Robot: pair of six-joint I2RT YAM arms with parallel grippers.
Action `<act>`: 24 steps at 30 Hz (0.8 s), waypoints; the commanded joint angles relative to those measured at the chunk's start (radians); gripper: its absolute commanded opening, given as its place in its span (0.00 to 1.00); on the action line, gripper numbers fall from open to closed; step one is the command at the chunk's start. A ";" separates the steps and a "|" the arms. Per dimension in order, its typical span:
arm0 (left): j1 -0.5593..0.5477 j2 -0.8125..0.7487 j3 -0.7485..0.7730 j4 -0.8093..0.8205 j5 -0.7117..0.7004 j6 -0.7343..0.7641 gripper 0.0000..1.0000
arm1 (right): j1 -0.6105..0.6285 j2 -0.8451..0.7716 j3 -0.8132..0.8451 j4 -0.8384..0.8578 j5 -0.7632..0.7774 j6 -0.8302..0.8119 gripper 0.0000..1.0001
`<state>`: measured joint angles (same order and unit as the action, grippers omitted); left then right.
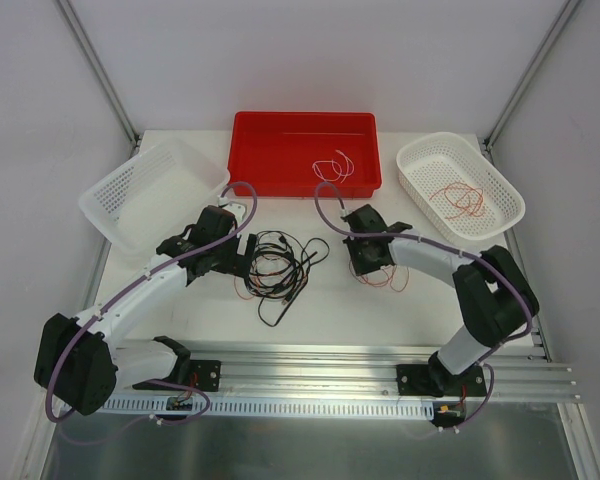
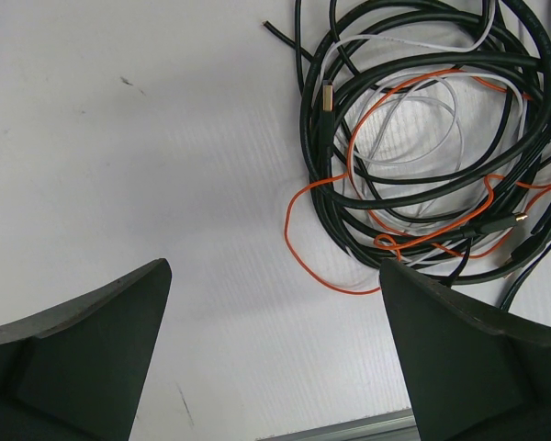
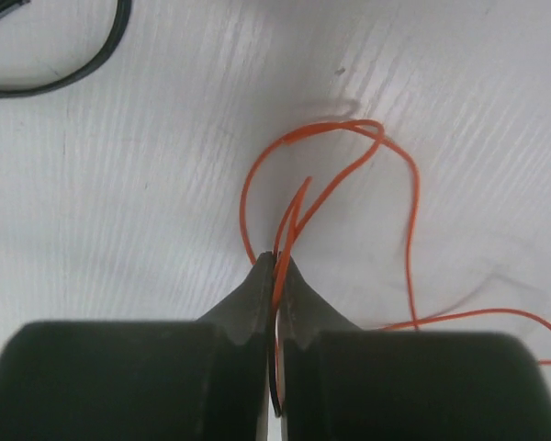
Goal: Untangle the cables
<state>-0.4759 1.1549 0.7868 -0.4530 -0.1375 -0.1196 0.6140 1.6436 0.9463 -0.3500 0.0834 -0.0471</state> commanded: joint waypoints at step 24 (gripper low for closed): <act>0.010 -0.027 0.025 -0.004 0.030 -0.011 0.99 | -0.474 -0.282 0.793 -0.264 0.164 -0.203 0.01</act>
<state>-0.4759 1.1515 0.7868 -0.4534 -0.1280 -0.1196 0.2073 1.3014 1.6707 -0.6819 0.2935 -0.2379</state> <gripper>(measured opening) 0.992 0.020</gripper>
